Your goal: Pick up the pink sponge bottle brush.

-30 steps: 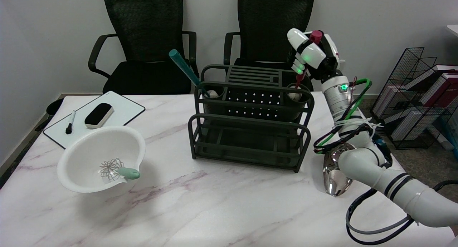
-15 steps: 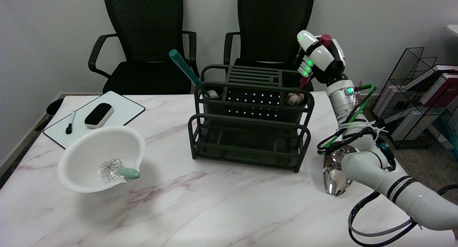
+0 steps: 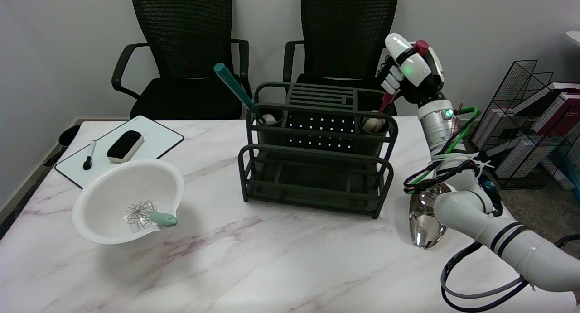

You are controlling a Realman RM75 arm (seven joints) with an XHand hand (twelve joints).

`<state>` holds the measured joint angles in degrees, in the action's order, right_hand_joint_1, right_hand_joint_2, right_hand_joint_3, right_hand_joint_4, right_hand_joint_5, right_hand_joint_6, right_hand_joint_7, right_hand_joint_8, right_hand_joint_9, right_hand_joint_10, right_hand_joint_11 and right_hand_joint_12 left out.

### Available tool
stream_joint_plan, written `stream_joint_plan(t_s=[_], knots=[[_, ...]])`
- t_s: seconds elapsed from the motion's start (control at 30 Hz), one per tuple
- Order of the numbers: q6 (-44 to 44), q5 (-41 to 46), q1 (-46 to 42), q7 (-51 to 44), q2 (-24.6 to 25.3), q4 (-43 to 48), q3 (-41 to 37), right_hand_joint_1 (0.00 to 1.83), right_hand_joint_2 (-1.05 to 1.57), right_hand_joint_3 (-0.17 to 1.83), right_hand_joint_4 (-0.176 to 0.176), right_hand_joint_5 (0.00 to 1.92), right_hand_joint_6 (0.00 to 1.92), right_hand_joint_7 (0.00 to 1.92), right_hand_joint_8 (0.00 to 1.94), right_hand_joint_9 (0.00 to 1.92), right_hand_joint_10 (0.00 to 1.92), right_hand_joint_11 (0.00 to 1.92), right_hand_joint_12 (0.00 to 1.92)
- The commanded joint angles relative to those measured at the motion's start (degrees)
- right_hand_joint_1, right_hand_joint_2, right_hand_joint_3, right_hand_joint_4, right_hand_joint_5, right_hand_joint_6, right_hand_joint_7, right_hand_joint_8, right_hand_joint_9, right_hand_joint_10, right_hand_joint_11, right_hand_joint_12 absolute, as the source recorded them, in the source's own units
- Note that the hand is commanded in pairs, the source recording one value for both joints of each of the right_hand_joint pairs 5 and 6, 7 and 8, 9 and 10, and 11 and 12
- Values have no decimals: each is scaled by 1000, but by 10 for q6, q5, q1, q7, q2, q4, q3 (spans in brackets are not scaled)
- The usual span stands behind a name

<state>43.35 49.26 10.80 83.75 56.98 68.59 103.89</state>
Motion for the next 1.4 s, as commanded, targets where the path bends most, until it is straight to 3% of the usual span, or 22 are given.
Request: stream_joint_plan(t_s=[0.03,0.43,1.4], knots=[[1,7,-8,19,-5,46,-7,872,1571,584,0,1920,1920,1920,1920,1920,1920,1920,1920],[-43,6,-20,14,-7,94,-31,869,1571,582,0,1920,1920,1920,1920,1920,1920,1920,1920],[-46,7,-32,12,-5,33,-60,884,1571,584,0,1920,1920,1920,1920,1920,1920,1920,1920]])
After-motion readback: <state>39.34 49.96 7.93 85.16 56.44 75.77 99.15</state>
